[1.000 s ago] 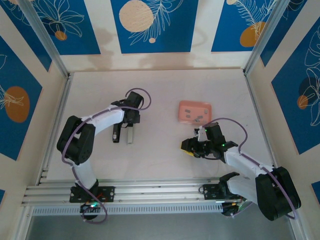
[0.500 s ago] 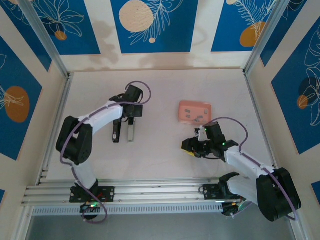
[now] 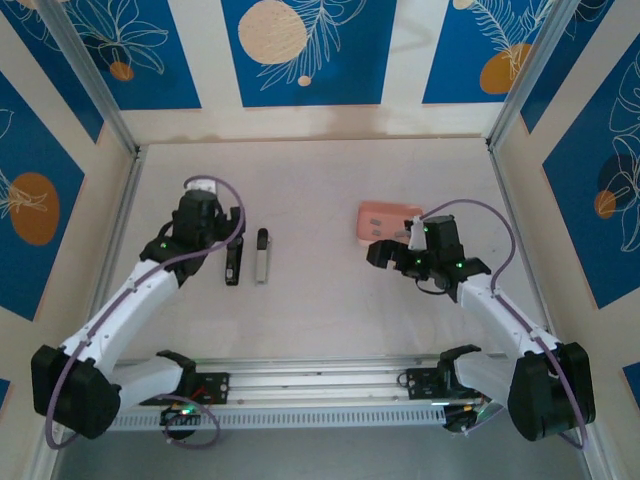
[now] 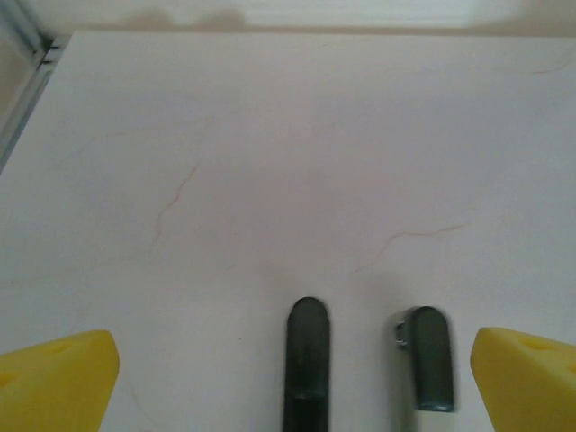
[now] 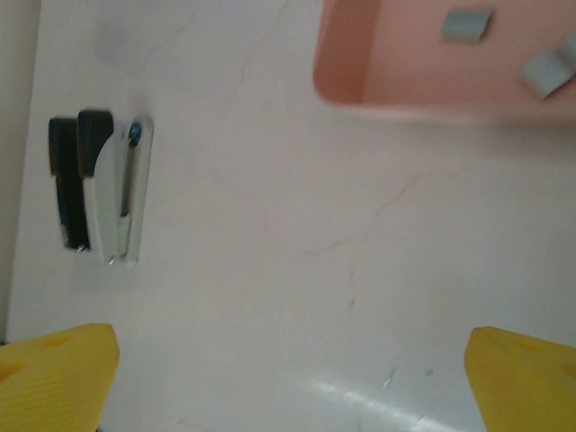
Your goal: Load the staples into the stapler
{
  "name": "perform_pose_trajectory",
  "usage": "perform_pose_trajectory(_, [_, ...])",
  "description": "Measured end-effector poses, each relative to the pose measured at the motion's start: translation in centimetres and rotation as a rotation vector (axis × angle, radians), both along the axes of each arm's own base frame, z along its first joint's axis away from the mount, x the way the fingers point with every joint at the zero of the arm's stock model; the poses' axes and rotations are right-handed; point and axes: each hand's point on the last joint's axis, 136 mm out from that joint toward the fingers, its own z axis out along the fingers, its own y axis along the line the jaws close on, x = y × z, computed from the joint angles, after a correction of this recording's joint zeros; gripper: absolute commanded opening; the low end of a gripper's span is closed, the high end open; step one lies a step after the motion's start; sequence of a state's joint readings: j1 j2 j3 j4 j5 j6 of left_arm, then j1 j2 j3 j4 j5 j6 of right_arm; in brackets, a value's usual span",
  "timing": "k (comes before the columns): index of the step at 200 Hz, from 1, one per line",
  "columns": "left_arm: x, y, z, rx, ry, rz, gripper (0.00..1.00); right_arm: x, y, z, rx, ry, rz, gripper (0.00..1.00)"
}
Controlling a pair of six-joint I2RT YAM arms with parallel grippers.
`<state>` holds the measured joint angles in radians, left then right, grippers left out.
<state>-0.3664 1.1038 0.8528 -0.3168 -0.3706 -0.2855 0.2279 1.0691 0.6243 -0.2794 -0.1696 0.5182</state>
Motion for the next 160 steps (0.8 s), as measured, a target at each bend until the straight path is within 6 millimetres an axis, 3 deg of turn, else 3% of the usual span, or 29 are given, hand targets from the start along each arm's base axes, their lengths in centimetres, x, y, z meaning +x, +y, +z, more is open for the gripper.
perform_pose_trajectory(30, [-2.7,1.5,-6.2,0.014,-0.007,0.007,0.99,2.1,-2.4,0.4,-0.12,-0.116,-0.044,0.99])
perform_pose_trajectory(46, [-3.9,2.4,-7.7,0.032,-0.055,0.018,1.0,3.4,-3.9,0.7,-0.186,-0.19,-0.079,0.99])
perform_pose_trajectory(71, [-4.5,3.5,-7.5,0.053,-0.178,0.041,1.0,4.3,-6.3,0.1,-0.282,-0.276,-0.138,0.99])
perform_pose_trajectory(116, [-4.9,4.2,-4.2,0.095,-0.403,0.033,1.0,4.9,-10.0,-0.9,-0.372,-0.375,-0.233,0.99])
perform_pose_trajectory(138, [-5.1,4.5,-4.9,0.142,-0.427,0.025,1.0,5.0,-11.1,-1.5,-0.379,-0.42,-0.268,0.99])
perform_pose_trajectory(160, [-5.5,4.7,-7.2,0.187,-0.416,0.006,1.0,5.2,-11.4,-2.2,-0.37,-0.467,-0.274,0.99])
